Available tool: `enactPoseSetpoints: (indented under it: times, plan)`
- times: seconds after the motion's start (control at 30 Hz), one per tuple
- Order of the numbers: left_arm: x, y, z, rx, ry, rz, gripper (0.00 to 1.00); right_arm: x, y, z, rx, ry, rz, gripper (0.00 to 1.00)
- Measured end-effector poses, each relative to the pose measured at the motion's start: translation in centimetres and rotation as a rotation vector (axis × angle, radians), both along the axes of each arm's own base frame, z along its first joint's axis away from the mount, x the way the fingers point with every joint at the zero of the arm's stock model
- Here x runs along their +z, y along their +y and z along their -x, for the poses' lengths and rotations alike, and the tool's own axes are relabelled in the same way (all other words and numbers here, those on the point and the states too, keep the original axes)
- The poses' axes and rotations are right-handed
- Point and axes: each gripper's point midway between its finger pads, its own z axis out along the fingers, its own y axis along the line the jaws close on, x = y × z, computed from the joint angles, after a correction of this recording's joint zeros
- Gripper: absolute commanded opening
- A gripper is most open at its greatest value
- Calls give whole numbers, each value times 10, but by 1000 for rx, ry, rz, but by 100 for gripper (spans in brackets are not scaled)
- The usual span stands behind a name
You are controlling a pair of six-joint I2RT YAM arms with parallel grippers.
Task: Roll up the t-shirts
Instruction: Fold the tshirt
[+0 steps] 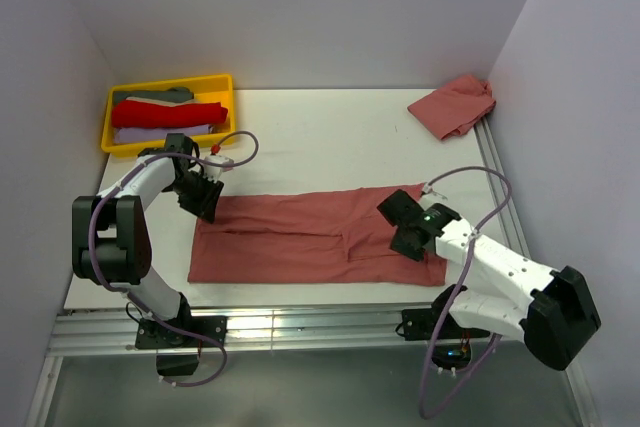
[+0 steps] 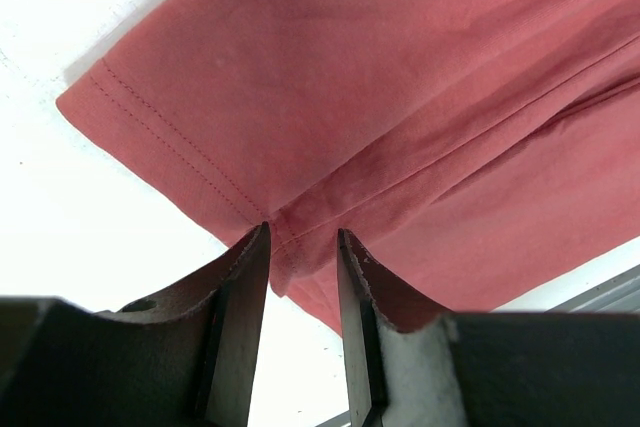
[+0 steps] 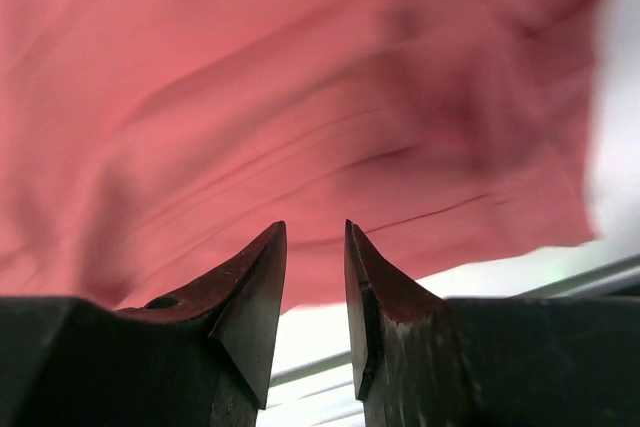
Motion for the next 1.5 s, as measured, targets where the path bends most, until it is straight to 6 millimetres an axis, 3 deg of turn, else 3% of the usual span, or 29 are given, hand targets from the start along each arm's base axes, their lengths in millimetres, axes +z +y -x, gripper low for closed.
enactPoseSetpoints:
  times: [0.1, 0.2, 0.57, 0.77, 0.83, 0.97, 1.1, 1.3, 1.5]
  plan:
    - [0, 0, 0, -4, 1, 2, 39, -19, -27, 7, -96, 29, 22, 43]
    - [0, -1, 1, -7, 2, 6, 39, -29, -41, 9, -161, 28, 18, 49]
    - [0, -2, 1, -8, 3, 10, 39, -26, -53, -20, -254, -77, -32, 49]
    - [0, -2, 1, -9, 3, 9, 39, -34, -51, -22, -245, -53, -30, 48]
    - [0, -2, 1, -9, 3, 9, 39, -33, -50, -22, -243, -56, -37, 46]
    - [0, -2, 1, -9, 3, 10, 38, -34, -50, -20, -241, -65, -48, 27]
    - [0, -2, 1, -9, 3, 9, 38, -35, -50, -20, -241, -64, -48, 14]
    - [0, -2, 1, -9, 3, 9, 38, -32, -49, -17, -238, -60, -58, 12]
    - [0, -2, 1, -9, 3, 9, 38, -4, -49, -16, -233, -114, -90, 12]
